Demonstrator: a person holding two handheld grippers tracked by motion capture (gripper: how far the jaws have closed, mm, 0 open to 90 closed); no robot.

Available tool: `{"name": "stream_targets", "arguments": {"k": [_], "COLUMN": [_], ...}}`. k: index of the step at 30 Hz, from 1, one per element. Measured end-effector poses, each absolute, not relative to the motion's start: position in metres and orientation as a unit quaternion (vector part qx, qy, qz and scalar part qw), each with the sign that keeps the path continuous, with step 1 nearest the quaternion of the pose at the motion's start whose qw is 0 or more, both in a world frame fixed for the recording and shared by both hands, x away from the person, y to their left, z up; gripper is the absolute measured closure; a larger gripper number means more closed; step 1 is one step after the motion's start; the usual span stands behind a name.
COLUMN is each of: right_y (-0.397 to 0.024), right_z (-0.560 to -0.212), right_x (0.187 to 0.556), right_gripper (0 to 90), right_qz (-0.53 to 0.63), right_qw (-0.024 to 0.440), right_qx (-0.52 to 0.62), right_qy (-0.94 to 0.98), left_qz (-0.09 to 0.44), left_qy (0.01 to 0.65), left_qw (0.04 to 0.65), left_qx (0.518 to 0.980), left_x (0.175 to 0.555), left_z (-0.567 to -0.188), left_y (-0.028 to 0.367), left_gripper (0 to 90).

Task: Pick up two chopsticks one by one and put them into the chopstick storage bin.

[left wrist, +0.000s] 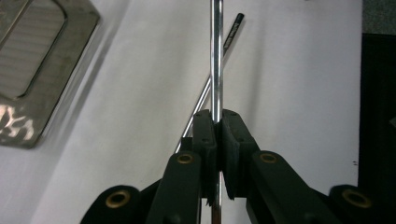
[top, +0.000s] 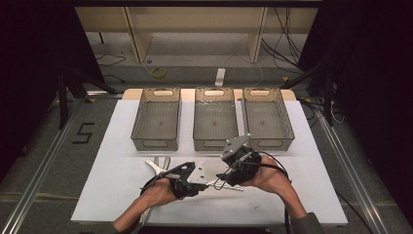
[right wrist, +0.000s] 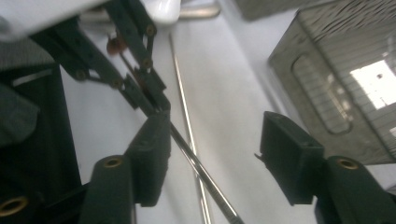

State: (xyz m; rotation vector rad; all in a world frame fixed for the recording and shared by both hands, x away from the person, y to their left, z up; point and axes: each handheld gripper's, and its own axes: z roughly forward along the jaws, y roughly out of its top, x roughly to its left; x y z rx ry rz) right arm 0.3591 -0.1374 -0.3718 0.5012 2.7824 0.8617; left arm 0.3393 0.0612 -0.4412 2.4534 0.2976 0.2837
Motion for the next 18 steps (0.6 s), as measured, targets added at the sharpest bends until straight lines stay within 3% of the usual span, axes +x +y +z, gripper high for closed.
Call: {"name": "stream_targets", "arguments": {"k": [10, 13, 18], "right_y": [-0.147, -0.151, -0.153], "right_z": [-0.360, -0.366, -0.387], "right_x": [0.349, 0.346, 0.347], "right_gripper": [33.9, 32.6, 30.6], "right_qz": [0.378, 0.398, 0.374], "right_qw": [0.123, 0.140, 0.124], "right_qx": [0.199, 0.219, 0.227], "right_qy": [0.896, 0.880, 0.891], "left_qz": [0.102, 0.095, 0.095], "left_qy": [0.212, 0.240, 0.283], "left_qw": [0.344, 0.348, 0.360], "left_qx": [0.909, 0.901, 0.884], "left_x": [0.357, 0.363, 0.371], "left_z": [-0.427, -0.423, -0.416], "left_y": [0.083, 0.091, 0.106], "left_gripper": [84.6, 84.6, 84.6]}}
